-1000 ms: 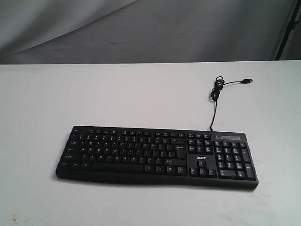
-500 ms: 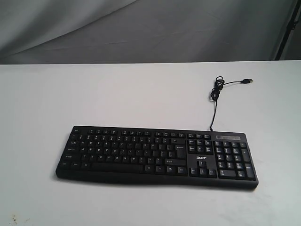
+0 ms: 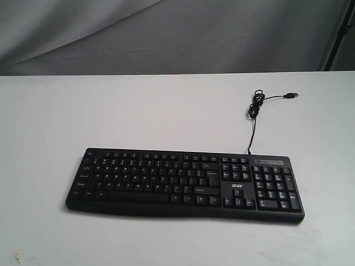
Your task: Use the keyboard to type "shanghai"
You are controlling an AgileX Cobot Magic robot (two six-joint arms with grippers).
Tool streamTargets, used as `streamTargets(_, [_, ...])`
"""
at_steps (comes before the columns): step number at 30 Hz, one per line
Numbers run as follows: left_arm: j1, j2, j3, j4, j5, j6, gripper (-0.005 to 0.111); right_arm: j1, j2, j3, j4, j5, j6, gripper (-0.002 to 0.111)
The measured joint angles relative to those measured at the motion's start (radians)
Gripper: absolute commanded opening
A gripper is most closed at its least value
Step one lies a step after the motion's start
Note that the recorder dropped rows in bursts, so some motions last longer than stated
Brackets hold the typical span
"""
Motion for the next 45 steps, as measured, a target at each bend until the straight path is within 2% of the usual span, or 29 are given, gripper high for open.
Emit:
streamTargets(6, [0.0, 0.0, 0.0, 0.0, 0.0, 0.0, 0.0, 0.0, 0.0, -0.005, 0.0, 0.031, 0.0, 0.0])
streamTargets(12, [0.0, 0.0, 0.0, 0.0, 0.0, 0.0, 0.0, 0.0, 0.05, -0.188, 0.0, 0.179, 0.0, 0.0])
streamTargets(17, [0.0, 0.0, 0.0, 0.0, 0.0, 0.0, 0.0, 0.0, 0.272, -0.405, -0.002, 0.186, 0.0, 0.0])
streamTargets(21, [0.0, 0.0, 0.0, 0.0, 0.0, 0.0, 0.0, 0.009, 0.499, -0.491, -0.004, 0.171, 0.009, 0.0])
streamTargets(23, [0.0, 0.0, 0.0, 0.0, 0.0, 0.0, 0.0, 0.082, 0.604, -0.504, -0.01, 0.093, 0.011, 0.0])
streamTargets(24, [0.0, 0.0, 0.0, 0.0, 0.0, 0.0, 0.0, 0.159, 0.665, -0.504, -0.009, 0.016, 0.014, 0.0])
streamTargets(28, [0.0, 0.0, 0.0, 0.0, 0.0, 0.0, 0.0, 0.344, 0.807, -0.515, -0.009, -0.142, 0.022, 0.0])
streamTargets(30, [0.0, 0.0, 0.0, 0.0, 0.0, 0.0, 0.0, 0.48, 0.986, -0.589, -0.009, -0.142, 0.05, 0.0])
streamTargets(32, [0.0, 0.0, 0.0, 0.0, 0.0, 0.0, 0.0, 0.546, 1.152, -0.663, -0.009, -0.114, 0.06, 0.0])
streamTargets(38, [0.0, 0.0, 0.0, 0.0, 0.0, 0.0, 0.0, 0.592, 1.562, -0.881, -0.009, -0.078, 0.065, 0.0])
streamTargets(45, [0.0, 0.0, 0.0, 0.0, 0.0, 0.0, 0.0, 0.593, 1.781, -1.134, -0.009, 0.05, 0.039, 0.0])
